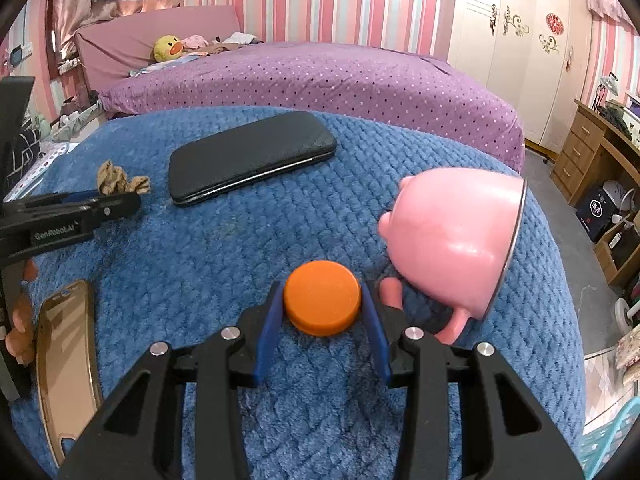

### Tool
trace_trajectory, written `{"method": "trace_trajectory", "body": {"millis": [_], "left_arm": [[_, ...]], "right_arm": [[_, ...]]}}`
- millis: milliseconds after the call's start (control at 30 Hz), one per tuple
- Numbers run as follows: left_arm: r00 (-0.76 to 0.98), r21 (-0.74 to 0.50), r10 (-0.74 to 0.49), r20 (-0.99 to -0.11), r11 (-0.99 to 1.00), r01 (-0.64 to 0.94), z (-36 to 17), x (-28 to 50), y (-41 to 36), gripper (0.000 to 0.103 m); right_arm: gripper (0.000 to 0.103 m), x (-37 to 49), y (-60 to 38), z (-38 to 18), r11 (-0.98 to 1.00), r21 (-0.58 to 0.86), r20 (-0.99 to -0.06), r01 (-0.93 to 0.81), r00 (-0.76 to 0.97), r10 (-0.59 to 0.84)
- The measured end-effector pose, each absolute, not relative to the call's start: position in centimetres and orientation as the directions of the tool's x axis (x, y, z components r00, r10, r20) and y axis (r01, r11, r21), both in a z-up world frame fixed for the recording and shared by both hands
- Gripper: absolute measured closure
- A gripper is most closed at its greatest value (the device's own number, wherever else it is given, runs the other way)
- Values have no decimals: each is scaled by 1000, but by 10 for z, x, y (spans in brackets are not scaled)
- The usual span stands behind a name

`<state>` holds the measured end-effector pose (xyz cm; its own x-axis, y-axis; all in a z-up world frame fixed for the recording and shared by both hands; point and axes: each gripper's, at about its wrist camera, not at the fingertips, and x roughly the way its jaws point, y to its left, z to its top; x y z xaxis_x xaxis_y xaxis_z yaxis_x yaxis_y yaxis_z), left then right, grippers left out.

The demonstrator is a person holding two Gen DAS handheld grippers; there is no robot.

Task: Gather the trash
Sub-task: 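Carry the orange cap and brown paper over the blue basket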

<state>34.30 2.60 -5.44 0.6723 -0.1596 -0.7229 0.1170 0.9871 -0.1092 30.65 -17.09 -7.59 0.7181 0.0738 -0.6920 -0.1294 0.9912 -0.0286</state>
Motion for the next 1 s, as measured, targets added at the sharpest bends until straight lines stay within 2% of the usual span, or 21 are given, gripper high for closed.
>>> {"method": "trace_trajectory", "body": {"millis": [400,767,1000], "left_arm": [[723,-60,-132,-678,990,125,-22,311,18,55],[769,-14,-113,-629,991,135,9,263,-2,55],[769,-45,-114,-630,993,111,10,235,-11,55]], "right_arm": [[63,271,-190,-60,993,-56,-670,-108,741,43],[63,218,-238,-24,994,-94,-639,-56,769,-17],[63,174,-285,-16,995,-98,-616,12,784,-70]]}}
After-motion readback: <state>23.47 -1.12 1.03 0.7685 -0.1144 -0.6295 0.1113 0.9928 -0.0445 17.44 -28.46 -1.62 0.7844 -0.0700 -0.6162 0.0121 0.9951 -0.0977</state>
